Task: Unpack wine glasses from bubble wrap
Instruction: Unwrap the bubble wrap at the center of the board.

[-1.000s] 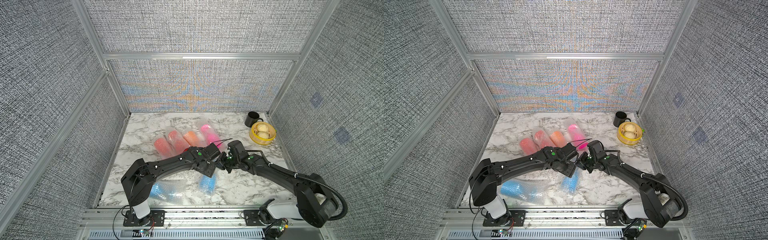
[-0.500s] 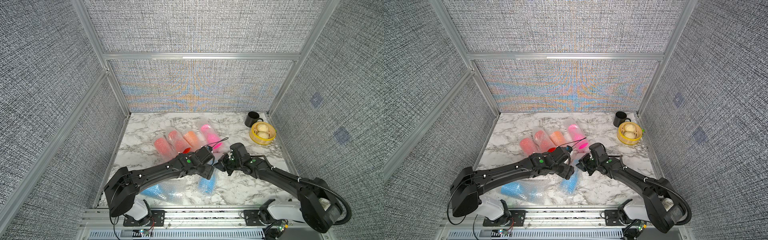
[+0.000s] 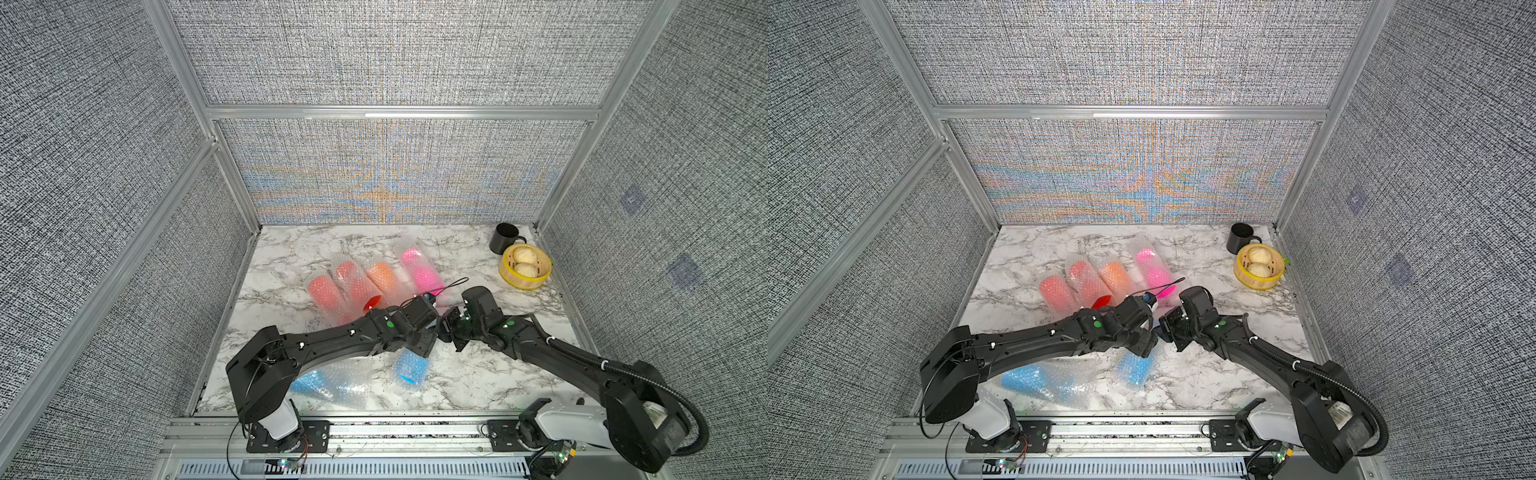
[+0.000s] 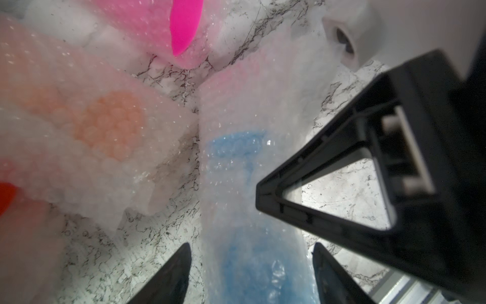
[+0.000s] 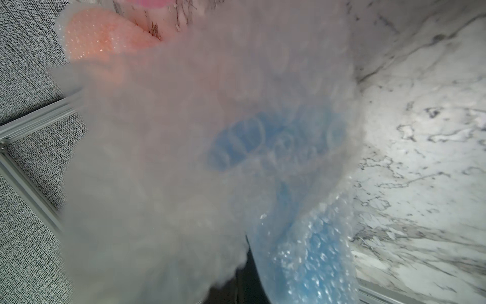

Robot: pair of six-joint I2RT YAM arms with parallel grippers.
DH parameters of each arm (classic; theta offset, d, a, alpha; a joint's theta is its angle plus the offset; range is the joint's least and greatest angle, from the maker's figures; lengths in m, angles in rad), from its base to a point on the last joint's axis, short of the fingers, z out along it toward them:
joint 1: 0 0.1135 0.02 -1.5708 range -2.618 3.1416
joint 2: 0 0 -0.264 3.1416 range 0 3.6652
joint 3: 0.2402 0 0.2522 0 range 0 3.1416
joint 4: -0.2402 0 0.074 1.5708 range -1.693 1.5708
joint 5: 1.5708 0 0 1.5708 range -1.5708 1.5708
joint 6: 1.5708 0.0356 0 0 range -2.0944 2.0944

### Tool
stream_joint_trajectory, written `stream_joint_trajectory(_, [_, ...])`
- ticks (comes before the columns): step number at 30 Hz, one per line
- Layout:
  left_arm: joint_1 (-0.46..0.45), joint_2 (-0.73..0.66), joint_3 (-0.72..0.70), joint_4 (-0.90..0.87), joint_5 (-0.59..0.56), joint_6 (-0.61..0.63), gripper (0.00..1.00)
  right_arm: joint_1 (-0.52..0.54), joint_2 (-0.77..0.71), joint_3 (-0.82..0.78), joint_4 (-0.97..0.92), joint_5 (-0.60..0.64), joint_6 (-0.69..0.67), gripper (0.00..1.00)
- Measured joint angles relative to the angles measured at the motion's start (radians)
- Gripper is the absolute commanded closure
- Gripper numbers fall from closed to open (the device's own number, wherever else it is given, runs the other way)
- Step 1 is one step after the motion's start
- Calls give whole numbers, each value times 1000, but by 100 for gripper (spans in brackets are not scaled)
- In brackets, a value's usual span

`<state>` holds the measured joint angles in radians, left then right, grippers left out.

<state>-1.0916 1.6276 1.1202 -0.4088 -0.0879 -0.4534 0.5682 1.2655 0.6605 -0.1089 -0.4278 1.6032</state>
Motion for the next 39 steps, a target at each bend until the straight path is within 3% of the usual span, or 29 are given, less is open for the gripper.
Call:
stream_joint_trajectory(4, [-2,4,-15,27,-11,-3,55,4,8,0,15,0,7,100])
stream_joint_trajectory(8, [-3,4,-21,53,-10,-3,83,6,14,0,15,1,9,99])
stream_joint_trajectory(11, [-6,4,-24,71,3,-1,100,6,24,5,14,1,-3,90])
stream_joint_trajectory(13, [-5,4,-24,71,6,-2,100,7,33,13,10,1,-13,80])
stream_joint_trajectory(16, [-5,6,-24,71,6,-4,100,6,32,37,-11,2,-45,55])
stream_joint_trajectory(20, [-4,6,-25,70,-2,-12,100,-10,-45,85,-104,23,-123,34])
stream_joint_trajectory(24, [0,3,-31,65,-30,-24,100,-30,-188,97,-217,95,-204,33])
stream_joint_trajectory(29, [-1,3,-34,65,-42,-36,100,-35,-299,-42,-262,125,-224,34])
stream_joint_trajectory(33, [-1,3,-34,78,-41,-48,100,-32,-270,-101,-259,120,-216,33])
stream_joint_trajectory(39, [-1,3,-34,98,-40,-52,100,-23,-132,-61,-177,96,-223,33])
